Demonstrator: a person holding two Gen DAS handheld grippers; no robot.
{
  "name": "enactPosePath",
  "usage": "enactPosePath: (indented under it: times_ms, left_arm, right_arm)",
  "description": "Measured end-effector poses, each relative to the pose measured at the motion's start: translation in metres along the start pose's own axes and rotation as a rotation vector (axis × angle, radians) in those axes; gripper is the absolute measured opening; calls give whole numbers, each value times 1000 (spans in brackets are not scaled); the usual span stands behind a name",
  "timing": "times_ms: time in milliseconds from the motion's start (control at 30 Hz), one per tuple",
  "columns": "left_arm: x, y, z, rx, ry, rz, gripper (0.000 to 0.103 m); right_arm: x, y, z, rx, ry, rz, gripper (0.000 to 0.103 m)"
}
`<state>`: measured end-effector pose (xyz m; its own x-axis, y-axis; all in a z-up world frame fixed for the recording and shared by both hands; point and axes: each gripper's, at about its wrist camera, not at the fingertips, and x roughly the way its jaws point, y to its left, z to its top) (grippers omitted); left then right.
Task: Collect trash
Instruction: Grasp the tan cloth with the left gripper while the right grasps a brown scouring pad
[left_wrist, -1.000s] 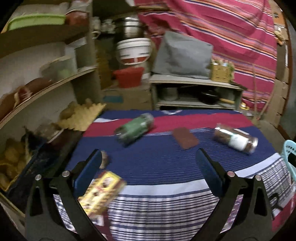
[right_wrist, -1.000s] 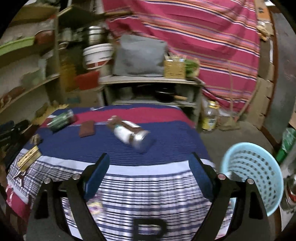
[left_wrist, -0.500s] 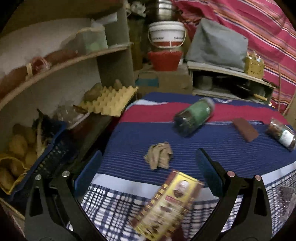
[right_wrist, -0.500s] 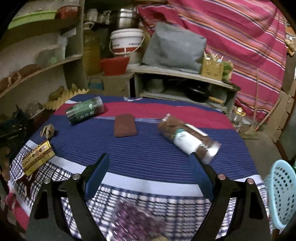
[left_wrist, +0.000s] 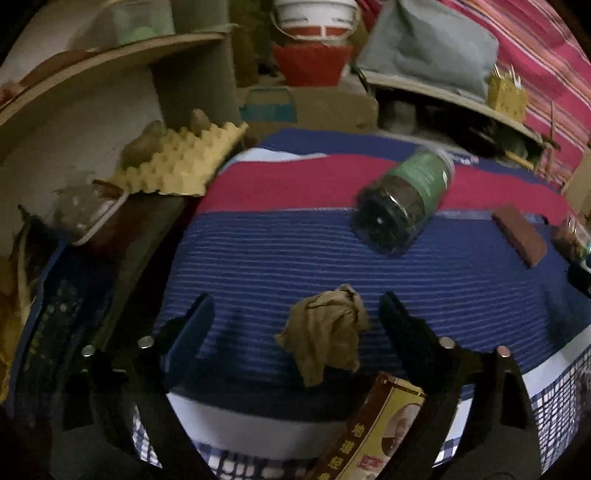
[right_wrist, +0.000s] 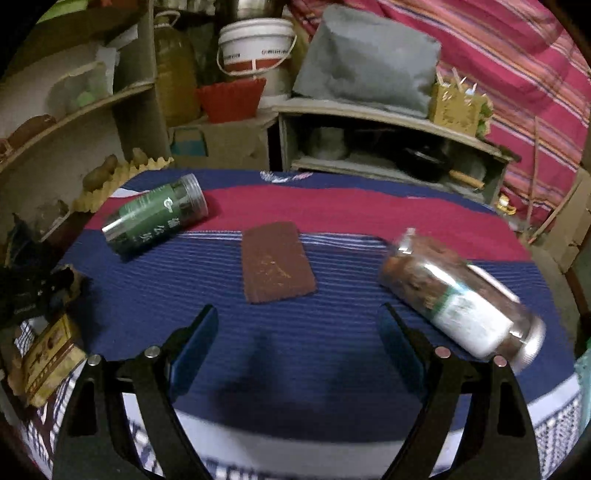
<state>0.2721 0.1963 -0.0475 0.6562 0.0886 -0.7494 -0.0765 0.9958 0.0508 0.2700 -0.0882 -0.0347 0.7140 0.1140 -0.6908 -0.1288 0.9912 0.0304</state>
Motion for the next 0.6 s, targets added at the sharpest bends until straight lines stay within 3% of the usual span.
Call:
enactPosePath:
  times_ms: [67, 200, 267, 400, 467, 600]
  left_arm:
    - [9, -1, 2, 16, 42, -24, 73]
    - [18, 2, 3, 5, 82, -55, 60]
    - [22, 3, 3, 0, 98, -79, 46]
    - [19, 0, 4, 12, 95, -57, 43]
    - [15, 1, 6, 9, 81, -40, 43]
    - [-1, 12, 12, -45, 21, -8, 42]
  right_arm:
    - [13, 5, 6, -6, 32, 16, 86]
    - [31, 17, 16, -37, 76, 14, 86]
    - [39, 20, 19, -51, 96, 6, 86]
    - [54, 31, 21, -129, 130, -56, 86]
    - [61, 32, 19, -136, 169, -41, 86]
    - [63, 31, 20, -130, 158, -41, 86]
